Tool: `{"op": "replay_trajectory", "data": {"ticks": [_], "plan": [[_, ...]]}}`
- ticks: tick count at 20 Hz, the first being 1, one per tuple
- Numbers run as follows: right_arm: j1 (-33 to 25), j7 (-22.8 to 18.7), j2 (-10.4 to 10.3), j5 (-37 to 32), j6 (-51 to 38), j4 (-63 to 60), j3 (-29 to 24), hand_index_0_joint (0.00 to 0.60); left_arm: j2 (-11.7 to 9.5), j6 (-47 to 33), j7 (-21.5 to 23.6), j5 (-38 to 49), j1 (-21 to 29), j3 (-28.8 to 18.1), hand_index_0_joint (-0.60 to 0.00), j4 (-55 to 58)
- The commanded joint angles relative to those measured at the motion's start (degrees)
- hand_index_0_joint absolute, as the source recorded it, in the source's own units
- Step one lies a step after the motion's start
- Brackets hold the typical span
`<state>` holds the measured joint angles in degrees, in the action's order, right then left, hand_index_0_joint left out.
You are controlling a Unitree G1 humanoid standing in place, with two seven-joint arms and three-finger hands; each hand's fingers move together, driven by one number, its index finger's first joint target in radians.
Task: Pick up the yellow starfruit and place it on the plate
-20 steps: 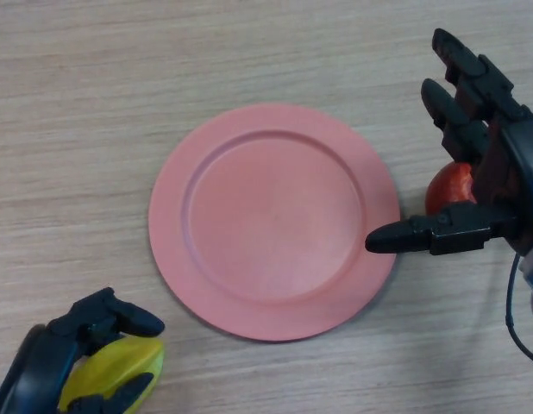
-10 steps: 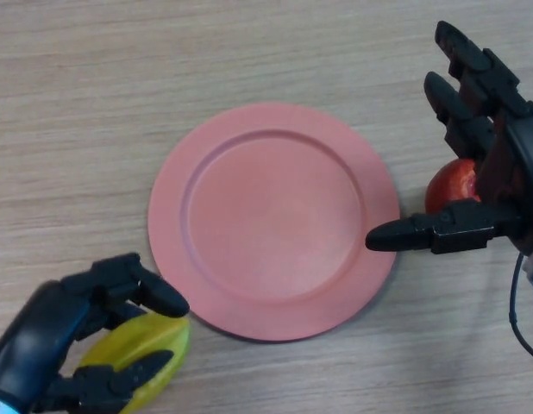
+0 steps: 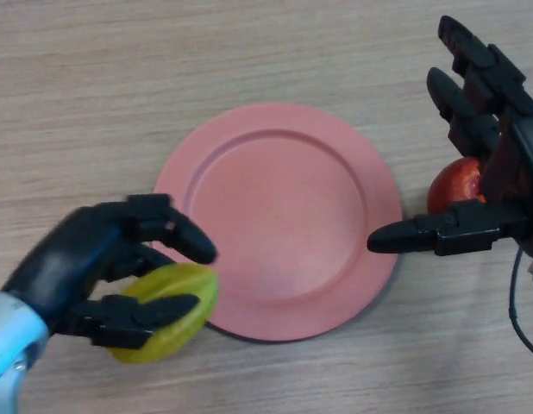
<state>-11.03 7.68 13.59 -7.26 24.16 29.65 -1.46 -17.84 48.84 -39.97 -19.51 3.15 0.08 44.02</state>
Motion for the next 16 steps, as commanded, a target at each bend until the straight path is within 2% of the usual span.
{"op": "replay_trajectory", "data": {"ticks": [1,2,3,4,5,6,7,9,12,14,15,16], "plan": [[-1.88,-1.59,1.35,-1.89,-6.32,3.21,-2.42,0.000,1.09,-17.09,8.16,-2.68,3.42,0.66,-0.600,-5.09],[-1.81,-1.66,1.30,-1.88,-6.47,3.05,-2.23,0.000,1.21,-22.41,9.98,-4.26,4.11,2.04,-0.600,-8.08],[-1.81,-1.68,1.26,-1.93,-6.58,3.04,-2.16,0.000,1.44,-31.41,12.64,-7.30,5.18,3.55,-0.600,-13.38],[-1.96,-1.70,1.30,-1.84,-6.72,3.03,-2.21,0.000,-0.47,-40.95,18.16,-8.99,6.36,5.30,-0.600,-18.74],[-1.97,-1.63,1.40,-1.47,-7.16,2.93,-2.20,0.000,-1.25,-53.50,25.57,-14.72,8.53,5.89,-0.600,-26.36],[-1.73,-1.47,1.40,-1.24,-7.86,2.82,-2.30,0.000,1.06,-63.82,31.95,-23.10,11.34,3.75,-0.600,-33.55],[-1.37,-1.42,1.37,-0.75,-9.33,2.45,-2.38,0.000,1.87,-69.98,38.73,-28.56,14.35,2.60,-0.600,-38.90],[-1.23,-1.67,1.38,0.05,-10.79,1.86,-2.48,0.000,2.34,-72.20,46.49,-34.72,18.04,2.85,-0.600,-44.04],[-0.81,-2.01,1.22,-0.74,-11.13,1.89,-2.70,0.000,4.19,-72.60,47.07,-31.75,20.63,4.07,-0.600,-47.42],[-0.99,-2.08,1.45,-0.98,-10.74,2.18,-2.99,0.000,5.77,-72.50,44.82,-23.89,21.43,4.55,-0.600,-47.78],[-1.16,-2.18,1.59,-0.86,-10.71,1.99,-3.04,0.000,6.48,-69.32,42.93,-16.60,21.41,5.14,-0.600,-46.57],[-1.28,-2.33,1.54,-0.85,-10.89,1.82,-3.05,0.000,6.66,-68.32,42.51,-15.54,21.52,5.39,-0.600,-46.30]]}}
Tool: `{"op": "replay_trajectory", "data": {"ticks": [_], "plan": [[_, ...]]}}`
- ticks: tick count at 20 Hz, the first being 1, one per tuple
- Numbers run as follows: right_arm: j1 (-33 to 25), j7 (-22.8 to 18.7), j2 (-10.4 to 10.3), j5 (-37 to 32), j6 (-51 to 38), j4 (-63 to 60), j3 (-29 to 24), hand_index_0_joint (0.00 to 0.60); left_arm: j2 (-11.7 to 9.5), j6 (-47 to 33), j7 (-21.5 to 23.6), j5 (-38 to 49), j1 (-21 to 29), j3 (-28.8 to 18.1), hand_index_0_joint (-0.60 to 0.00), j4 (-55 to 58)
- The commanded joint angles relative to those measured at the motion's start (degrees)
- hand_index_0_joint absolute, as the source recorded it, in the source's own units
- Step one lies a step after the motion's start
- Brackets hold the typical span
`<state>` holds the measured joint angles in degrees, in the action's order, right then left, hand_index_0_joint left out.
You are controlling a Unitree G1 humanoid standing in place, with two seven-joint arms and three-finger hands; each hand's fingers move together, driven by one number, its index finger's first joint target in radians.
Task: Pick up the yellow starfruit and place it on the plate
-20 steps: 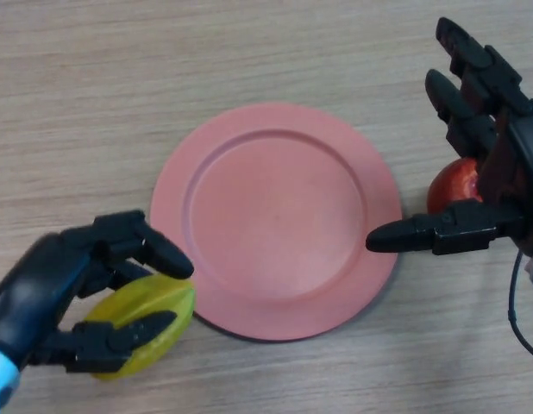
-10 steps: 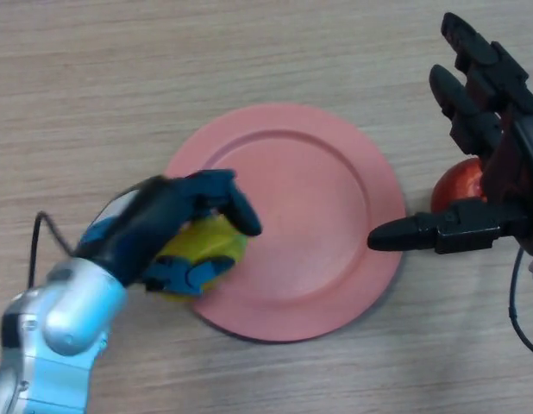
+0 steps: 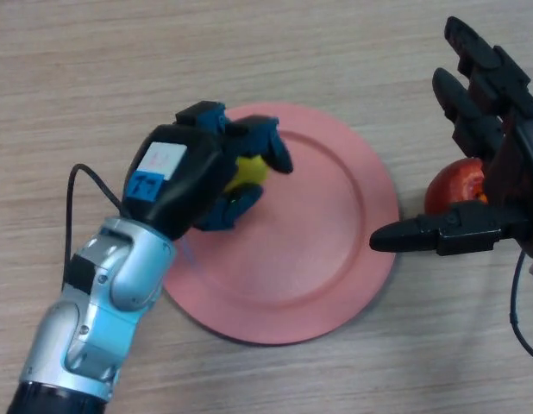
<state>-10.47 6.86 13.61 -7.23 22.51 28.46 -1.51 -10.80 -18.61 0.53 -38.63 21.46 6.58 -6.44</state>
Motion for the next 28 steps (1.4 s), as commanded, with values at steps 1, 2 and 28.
{"op": "replay_trajectory", "data": {"ticks": [1,2,28], "plan": [[-1.92,-1.68,1.52,-0.63,-9.48,2.74,-2.82,0.000,-0.22,2.79,-2.49,7.53,2.82,-0.24,-0.600,5.62],[-1.71,-1.53,1.52,-0.60,-9.50,2.68,-2.73,0.000,-0.16,6.90,-5.54,11.50,2.68,0.32,-0.600,7.32],[-0.40,-1.64,1.41,-2.76,-8.68,4.71,-3.39,0.000,-6.65,20.57,-2.83,43.83,-9.31,-16.27,0.000,35.47]]}}
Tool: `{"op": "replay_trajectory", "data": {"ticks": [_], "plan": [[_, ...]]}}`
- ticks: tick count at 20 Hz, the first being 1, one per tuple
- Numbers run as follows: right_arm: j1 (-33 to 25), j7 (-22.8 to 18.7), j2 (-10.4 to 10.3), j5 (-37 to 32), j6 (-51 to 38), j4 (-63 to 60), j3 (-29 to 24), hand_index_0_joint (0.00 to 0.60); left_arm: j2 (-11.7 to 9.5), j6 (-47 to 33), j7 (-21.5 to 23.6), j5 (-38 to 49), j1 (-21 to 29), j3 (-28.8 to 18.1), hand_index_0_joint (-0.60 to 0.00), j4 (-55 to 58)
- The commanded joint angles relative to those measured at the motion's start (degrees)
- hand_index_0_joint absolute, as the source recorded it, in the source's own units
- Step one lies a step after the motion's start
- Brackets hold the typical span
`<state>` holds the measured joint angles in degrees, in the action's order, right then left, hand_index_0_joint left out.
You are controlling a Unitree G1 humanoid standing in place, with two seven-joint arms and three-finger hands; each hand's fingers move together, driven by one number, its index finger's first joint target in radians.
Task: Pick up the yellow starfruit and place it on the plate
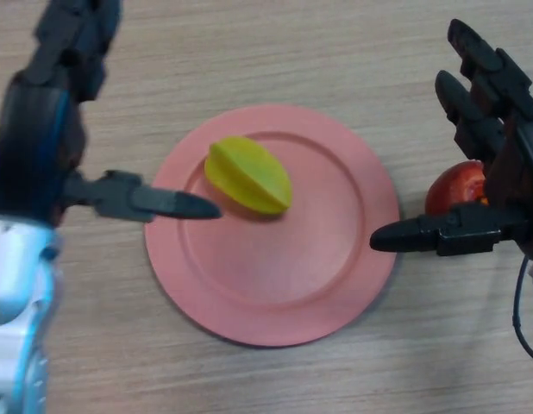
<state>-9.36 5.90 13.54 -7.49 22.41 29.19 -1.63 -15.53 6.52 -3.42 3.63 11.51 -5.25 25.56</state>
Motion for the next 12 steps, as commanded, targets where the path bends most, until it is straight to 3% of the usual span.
{"op": "replay_trajectory", "data": {"ticks": [1,6,10,12], "plan": [[-1.48,-0.76,1.60,-2.68,-8.20,4.35,-3.40,0.000,-2.34,-5.37,2.10,1.52,-0.26,-5.73,0.000,3.49],[0.14,-1.48,0.84,-2.18,-9.15,4.97,-2.28,0.000,-3.60,-6.59,2.86,2.75,-2.05,-8.10,0.000,2.81],[0.80,-0.48,0.68,-1.55,-9.18,7.15,-2.28,0.000,-2.21,-6.53,1.97,1.54,-4.50,-7.43,0.000,5.35],[0.19,0.08,1.22,-1.71,-8.82,7.59,-2.84,0.000,-2.58,-3.14,1.77,2.53,-4.11,-7.98,0.000,7.96]]}}
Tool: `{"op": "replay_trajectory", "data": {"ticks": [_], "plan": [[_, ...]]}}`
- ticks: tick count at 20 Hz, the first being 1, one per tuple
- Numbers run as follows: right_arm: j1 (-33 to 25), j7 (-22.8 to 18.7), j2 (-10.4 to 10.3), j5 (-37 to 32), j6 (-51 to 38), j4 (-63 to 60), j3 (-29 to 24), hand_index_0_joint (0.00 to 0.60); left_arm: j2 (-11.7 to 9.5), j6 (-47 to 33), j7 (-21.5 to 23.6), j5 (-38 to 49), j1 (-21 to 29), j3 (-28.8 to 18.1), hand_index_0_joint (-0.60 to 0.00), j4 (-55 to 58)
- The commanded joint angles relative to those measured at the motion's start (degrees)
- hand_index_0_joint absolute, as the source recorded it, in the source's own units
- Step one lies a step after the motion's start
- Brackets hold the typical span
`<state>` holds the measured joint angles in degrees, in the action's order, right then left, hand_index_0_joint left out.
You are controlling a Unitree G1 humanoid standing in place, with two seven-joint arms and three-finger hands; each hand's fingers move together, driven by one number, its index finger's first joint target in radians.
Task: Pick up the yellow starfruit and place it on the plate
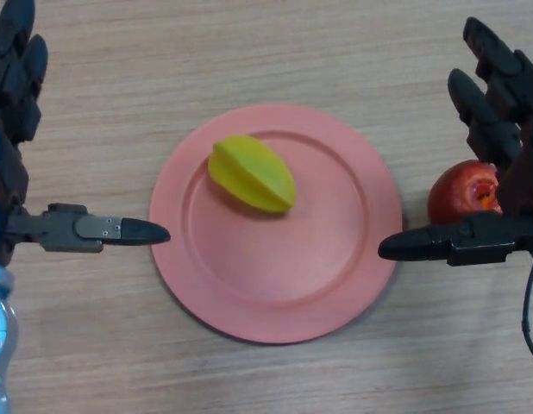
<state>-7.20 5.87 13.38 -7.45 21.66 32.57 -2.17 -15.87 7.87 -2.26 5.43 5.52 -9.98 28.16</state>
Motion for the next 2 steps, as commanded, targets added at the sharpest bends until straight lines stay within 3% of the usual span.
{"op": "replay_trajectory", "data": {"ticks": [1,2], "plan": [[-2.33,0.49,1.65,-1.89,-7.89,4.28,-2.77,0.000,-2.20,-3.74,0.47,0.06,1.61,-3.10,0.000,6.25],[-2.46,0.54,1.78,-1.95,-7.84,4.23,-2.96,0.000,-1.86,-4.48,0.57,-1.16,1.11,-2.66,0.000,6.24]]}}
